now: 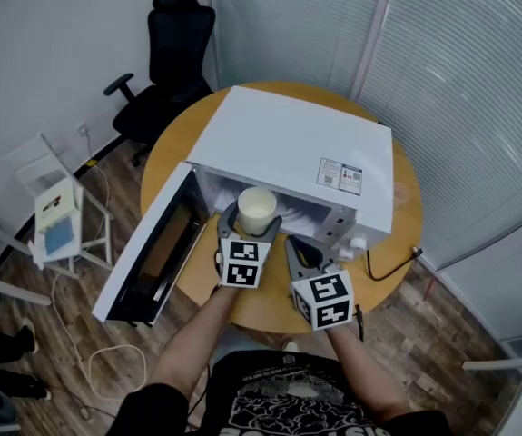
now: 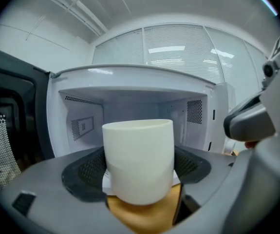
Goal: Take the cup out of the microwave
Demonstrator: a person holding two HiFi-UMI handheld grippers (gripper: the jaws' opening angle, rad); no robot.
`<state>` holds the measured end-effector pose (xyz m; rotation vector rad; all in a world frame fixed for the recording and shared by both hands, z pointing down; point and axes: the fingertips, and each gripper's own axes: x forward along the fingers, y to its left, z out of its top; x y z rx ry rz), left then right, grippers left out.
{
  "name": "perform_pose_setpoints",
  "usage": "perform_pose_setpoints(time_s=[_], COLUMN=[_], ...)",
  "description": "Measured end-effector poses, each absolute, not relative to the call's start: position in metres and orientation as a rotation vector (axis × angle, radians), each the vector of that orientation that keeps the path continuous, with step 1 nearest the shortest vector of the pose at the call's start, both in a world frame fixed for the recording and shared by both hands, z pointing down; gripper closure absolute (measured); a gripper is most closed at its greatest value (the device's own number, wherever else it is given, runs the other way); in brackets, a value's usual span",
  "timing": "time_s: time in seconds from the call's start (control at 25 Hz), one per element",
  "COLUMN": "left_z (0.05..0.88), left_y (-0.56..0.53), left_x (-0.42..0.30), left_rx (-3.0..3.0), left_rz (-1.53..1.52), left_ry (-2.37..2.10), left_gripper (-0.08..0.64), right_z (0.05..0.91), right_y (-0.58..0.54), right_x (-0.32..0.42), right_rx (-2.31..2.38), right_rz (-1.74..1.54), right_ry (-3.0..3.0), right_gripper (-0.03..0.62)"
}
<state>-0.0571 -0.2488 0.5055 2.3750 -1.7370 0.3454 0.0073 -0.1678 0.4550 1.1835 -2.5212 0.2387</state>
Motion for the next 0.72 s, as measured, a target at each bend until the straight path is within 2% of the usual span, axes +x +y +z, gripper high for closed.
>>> perform_pose_setpoints(time_s=[0.72], left_z=[0.458], left_y=[-0.173], left_x=[-0.073], left_rx=[2.229], left_rz=[0.27], left_ry=[-1.969], left_gripper=[0.132], right_z=[0.436], right_y=[-0.146], right_x=[0.002], right_rx=[0.981], right_rz=[0.166], right_ry=[-2.658], right_gripper=[0.577])
